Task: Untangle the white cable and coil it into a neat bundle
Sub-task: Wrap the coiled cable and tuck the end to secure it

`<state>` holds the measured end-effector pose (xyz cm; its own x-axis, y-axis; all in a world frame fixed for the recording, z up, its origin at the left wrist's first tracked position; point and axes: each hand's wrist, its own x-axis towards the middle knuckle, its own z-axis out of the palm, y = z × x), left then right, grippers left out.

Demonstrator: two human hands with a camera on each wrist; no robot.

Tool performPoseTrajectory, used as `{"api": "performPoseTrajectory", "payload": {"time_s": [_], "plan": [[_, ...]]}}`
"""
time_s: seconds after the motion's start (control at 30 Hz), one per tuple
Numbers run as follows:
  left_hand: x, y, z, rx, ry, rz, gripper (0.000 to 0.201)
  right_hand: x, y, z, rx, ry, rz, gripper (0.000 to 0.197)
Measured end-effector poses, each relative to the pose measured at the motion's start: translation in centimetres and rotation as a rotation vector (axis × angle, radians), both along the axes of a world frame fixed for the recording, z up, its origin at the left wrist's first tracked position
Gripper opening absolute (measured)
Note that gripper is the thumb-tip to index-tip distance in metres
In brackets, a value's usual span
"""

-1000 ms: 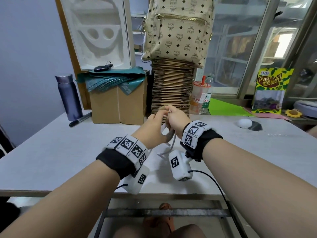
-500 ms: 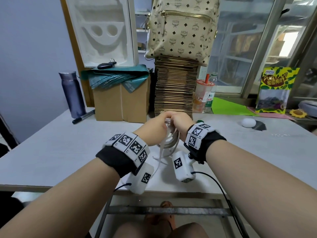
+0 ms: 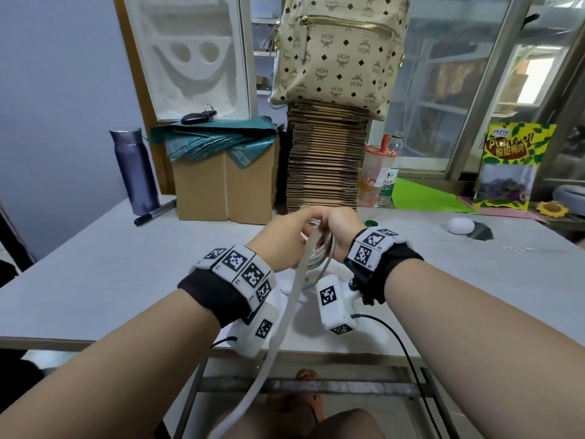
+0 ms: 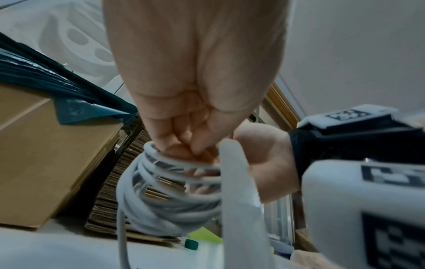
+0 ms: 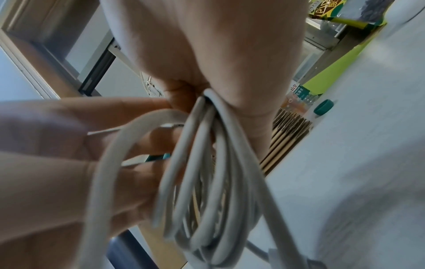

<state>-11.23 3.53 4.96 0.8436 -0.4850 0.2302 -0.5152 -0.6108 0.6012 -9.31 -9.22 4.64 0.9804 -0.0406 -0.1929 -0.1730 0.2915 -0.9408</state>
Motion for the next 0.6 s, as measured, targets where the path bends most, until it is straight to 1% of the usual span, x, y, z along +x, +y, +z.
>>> {"api": "performPoseTrajectory", "payload": {"time_s": [0.07,0.13,0.17,0.23,0.27,0.33,0.4,0.47,0.53,0.57,0.6], "plan": [[0.2,-0.1,-0.5,-0.087,-0.034,0.045,0.05,-0.1,0.3,0.2,0.052,-0.015,0.029,0.048],[0.5,-0.3,-0.9,-0.148,-0.114,0.117,0.038,0.2,0.6,0.3,0.072,-0.007,0.013,0.055],[0.7,-0.3,-0.9,-0.171,-0.151,0.149,0.033,0.2,0.8,0.3,0.083,-0.006,0.012,0.056],[1.2,-0.3,-0.9,-0.185,-0.222,0.181,0.025,-0.1,0.9,0.5,0.042,-0.011,0.055,0.05],[1.3,-0.2,-0.9,-0.181,-0.255,0.175,0.022,-0.1,1.0,0.5,0.02,-0.011,0.072,0.053],[1.5,-0.1,-1.0,-0.179,-0.308,0.138,0.024,0.0,0.8,0.3,0.04,-0.014,0.083,0.074],[1.5,-0.1,-1.0,-0.161,-0.344,0.104,0.026,0.0,0.9,0.2,0.128,-0.026,0.085,0.085],[1.5,-0.1,-0.9,-0.133,-0.359,0.09,0.024,-0.1,0.9,0.2,0.159,-0.031,0.088,0.082],[1.3,-0.1,-0.7,-0.142,-0.341,0.094,0.016,-0.3,0.7,0.3,0.158,-0.034,0.1,0.075],[1.2,-0.1,-0.5,-0.154,-0.322,0.095,0.012,-0.4,0.6,0.4,0.169,-0.029,0.126,0.07],[1.2,-0.2,-0.4,-0.145,-0.31,0.101,0.009,-0.7,0.6,0.6,0.155,-0.032,0.162,0.06]]}}
